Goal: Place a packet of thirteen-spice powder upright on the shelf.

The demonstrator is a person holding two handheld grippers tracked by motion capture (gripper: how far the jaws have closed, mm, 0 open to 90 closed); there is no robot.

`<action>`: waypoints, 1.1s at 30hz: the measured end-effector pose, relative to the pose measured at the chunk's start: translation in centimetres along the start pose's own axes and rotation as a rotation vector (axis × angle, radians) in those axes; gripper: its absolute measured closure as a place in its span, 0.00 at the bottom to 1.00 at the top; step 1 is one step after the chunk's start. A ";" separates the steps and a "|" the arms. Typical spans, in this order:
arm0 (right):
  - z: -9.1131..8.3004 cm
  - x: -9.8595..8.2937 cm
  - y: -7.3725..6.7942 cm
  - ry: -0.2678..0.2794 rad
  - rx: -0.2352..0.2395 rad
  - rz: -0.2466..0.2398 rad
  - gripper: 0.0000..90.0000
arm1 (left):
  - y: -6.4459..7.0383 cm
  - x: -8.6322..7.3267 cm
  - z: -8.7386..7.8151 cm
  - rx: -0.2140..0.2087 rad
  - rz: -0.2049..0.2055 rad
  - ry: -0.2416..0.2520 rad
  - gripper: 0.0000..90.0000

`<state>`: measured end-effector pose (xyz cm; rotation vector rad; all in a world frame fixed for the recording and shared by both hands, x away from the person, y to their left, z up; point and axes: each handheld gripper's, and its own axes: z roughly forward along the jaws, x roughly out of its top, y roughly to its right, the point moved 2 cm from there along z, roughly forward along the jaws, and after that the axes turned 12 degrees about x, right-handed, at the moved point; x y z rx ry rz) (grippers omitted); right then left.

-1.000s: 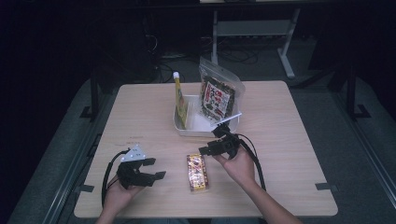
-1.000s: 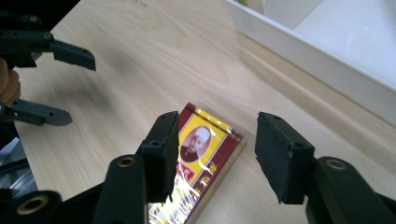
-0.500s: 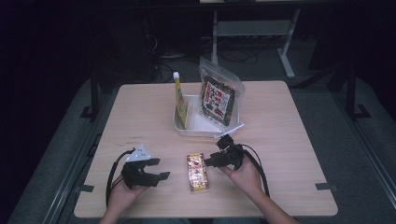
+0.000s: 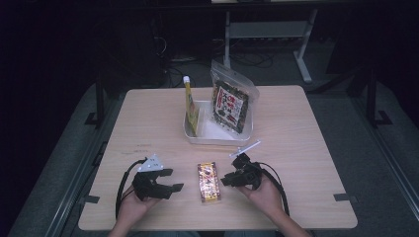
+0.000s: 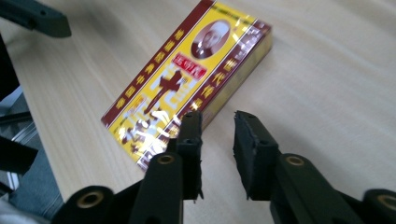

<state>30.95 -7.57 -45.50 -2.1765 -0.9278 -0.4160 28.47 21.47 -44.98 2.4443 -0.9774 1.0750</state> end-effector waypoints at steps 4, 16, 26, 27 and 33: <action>0.5 -0.5 -0.5 -0.037 0.009 -0.021 0.89 | -0.1 0.0 -0.1 0.000 -0.003 0.002 0.32; 1.5 -0.9 -1.4 -0.062 0.031 -0.042 0.91 | 0.1 0.0 -0.1 -0.002 0.004 0.000 0.32; 2.1 -0.8 -2.2 -0.070 0.064 -0.055 0.90 | 0.2 0.0 -0.2 -0.007 0.006 0.003 0.32; 2.3 -0.8 -2.3 -0.069 0.069 -0.056 0.90 | 0.3 0.0 -0.2 -0.007 0.006 0.004 0.32; 3.4 -0.1 -3.1 -0.071 0.092 -0.076 0.89 | 0.4 0.0 -0.3 -0.009 0.010 0.004 0.32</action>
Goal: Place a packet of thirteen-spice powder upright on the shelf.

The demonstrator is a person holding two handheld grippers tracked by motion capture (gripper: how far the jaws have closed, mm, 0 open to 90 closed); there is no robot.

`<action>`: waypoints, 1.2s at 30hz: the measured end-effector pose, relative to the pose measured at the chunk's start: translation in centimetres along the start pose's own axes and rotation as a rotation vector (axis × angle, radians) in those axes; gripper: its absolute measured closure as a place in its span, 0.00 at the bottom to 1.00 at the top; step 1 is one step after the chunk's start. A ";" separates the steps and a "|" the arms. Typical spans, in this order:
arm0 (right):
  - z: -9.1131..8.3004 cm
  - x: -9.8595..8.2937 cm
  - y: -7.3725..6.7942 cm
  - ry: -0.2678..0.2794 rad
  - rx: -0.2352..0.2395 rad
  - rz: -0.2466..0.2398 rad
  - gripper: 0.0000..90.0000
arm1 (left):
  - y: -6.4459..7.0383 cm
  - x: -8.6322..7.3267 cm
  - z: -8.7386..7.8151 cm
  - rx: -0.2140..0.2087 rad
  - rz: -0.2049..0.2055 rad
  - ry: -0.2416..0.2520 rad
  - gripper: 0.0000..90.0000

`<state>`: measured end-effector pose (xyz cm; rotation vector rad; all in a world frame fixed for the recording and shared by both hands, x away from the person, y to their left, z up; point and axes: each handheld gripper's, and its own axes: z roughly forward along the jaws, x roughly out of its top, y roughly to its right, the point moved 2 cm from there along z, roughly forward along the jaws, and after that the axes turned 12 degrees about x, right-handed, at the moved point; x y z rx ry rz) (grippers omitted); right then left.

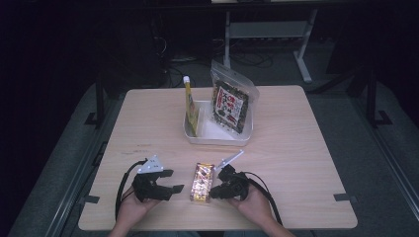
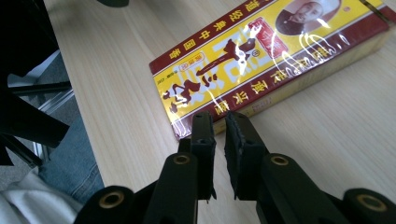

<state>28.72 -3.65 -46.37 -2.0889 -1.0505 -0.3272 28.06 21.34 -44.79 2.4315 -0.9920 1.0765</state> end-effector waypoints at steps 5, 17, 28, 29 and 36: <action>0.7 0.7 -0.1 0.009 0.012 -0.002 0.89 | 0.2 0.0 0.0 -0.007 0.005 -0.002 0.32; 1.2 2.1 -0.4 0.024 0.002 -0.021 0.84 | 1.1 0.1 0.4 -0.020 0.018 -0.010 0.30; -1.9 2.4 1.0 0.109 -0.083 0.004 0.74 | 3.1 0.8 2.2 0.004 0.030 -0.047 0.18; -2.1 2.4 1.0 0.115 -0.086 0.007 0.72 | 3.2 0.8 2.4 0.011 0.028 -0.053 0.18; -3.2 2.9 1.5 0.145 -0.114 0.017 0.64 | 3.9 0.8 3.4 0.043 0.026 -0.086 0.17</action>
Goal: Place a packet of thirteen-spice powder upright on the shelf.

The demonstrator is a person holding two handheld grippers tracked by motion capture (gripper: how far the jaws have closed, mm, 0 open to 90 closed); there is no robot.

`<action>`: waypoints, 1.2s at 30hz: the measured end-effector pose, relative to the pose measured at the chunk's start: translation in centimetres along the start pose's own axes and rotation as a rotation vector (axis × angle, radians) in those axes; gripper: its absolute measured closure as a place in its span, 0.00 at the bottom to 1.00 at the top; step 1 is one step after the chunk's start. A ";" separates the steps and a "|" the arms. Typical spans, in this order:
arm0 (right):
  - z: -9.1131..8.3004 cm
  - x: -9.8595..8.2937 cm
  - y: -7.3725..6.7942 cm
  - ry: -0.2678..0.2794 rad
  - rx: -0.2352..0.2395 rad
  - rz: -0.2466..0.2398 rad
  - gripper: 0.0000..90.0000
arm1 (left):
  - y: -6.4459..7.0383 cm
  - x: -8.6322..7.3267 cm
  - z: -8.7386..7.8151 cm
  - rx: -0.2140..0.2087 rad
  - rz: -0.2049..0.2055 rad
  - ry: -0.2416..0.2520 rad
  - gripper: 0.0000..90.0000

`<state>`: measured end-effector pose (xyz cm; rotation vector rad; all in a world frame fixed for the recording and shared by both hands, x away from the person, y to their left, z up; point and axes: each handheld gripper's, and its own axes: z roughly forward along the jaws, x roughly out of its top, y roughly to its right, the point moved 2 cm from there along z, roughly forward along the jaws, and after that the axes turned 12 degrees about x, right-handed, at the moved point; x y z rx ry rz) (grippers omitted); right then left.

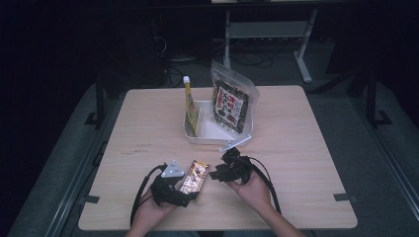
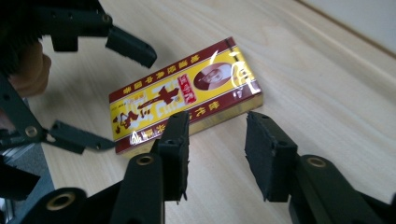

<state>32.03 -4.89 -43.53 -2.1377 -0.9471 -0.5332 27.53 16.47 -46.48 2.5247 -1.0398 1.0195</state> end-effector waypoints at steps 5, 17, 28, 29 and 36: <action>-0.1 0.2 0.2 0.000 -0.011 -0.002 0.63 | 0.3 0.1 0.5 0.010 0.013 -0.022 0.16; -0.2 0.9 0.3 0.004 -0.023 -0.007 0.60 | 0.0 -0.4 0.7 0.028 0.025 -0.083 0.27; -0.1 1.1 1.5 0.000 0.011 0.052 0.51 | -0.3 -0.4 0.5 0.036 0.032 -0.102 0.36; 0.0 1.1 1.6 0.001 0.017 0.059 0.50 | -0.3 -0.4 0.4 0.030 0.023 -0.101 0.36; 0.3 1.3 2.4 0.008 0.070 0.112 0.46 | -0.3 0.0 -0.5 0.040 0.026 -0.031 0.36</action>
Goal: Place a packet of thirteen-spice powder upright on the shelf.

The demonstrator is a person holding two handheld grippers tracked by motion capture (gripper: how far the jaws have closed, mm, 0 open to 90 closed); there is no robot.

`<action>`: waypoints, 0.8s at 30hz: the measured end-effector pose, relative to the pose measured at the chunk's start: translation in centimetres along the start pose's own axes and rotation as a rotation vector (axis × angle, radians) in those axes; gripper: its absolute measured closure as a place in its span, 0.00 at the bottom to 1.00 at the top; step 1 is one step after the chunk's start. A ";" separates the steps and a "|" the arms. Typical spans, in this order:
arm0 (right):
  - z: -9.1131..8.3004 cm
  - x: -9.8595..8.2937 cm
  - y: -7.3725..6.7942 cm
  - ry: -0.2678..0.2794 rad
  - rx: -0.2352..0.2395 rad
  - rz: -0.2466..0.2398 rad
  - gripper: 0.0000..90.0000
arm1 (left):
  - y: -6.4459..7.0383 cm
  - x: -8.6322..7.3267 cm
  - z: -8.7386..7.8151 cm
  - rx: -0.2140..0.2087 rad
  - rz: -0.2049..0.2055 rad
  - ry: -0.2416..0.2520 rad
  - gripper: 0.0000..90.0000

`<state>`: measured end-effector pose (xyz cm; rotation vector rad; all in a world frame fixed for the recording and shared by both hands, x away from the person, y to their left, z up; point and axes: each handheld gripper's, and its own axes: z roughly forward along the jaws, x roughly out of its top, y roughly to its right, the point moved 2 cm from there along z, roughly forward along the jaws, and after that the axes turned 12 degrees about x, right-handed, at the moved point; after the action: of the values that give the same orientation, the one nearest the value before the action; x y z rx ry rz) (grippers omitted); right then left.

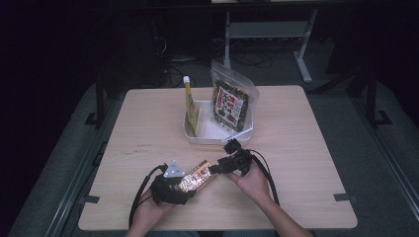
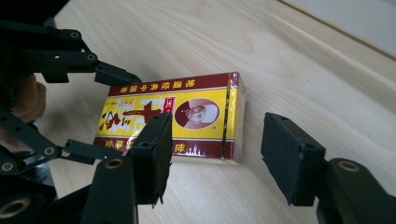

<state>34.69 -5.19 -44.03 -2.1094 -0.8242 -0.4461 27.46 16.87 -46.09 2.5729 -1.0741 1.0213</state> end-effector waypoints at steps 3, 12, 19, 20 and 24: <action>0.1 0.2 0.2 0.004 0.016 0.023 0.45 | 0.1 0.2 -0.4 0.001 0.000 0.037 0.36; 0.4 0.7 0.7 0.028 0.124 0.103 0.43 | 0.1 0.5 -1.4 -0.006 -0.011 0.115 0.36; 0.3 1.2 0.3 0.033 0.170 0.128 0.48 | 0.0 0.5 -1.6 -0.023 -0.025 0.155 0.36; 0.2 1.3 0.3 0.036 0.176 0.135 0.49 | -0.1 0.5 -1.6 -0.023 -0.030 0.160 0.36; -0.2 1.9 -0.3 0.049 0.165 0.129 0.55 | -0.3 0.4 -1.5 -0.020 -0.033 0.150 0.36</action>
<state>35.83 -4.48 -42.66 -1.9770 -0.6695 -0.3476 27.03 17.47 -44.68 2.4451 -0.9954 1.1678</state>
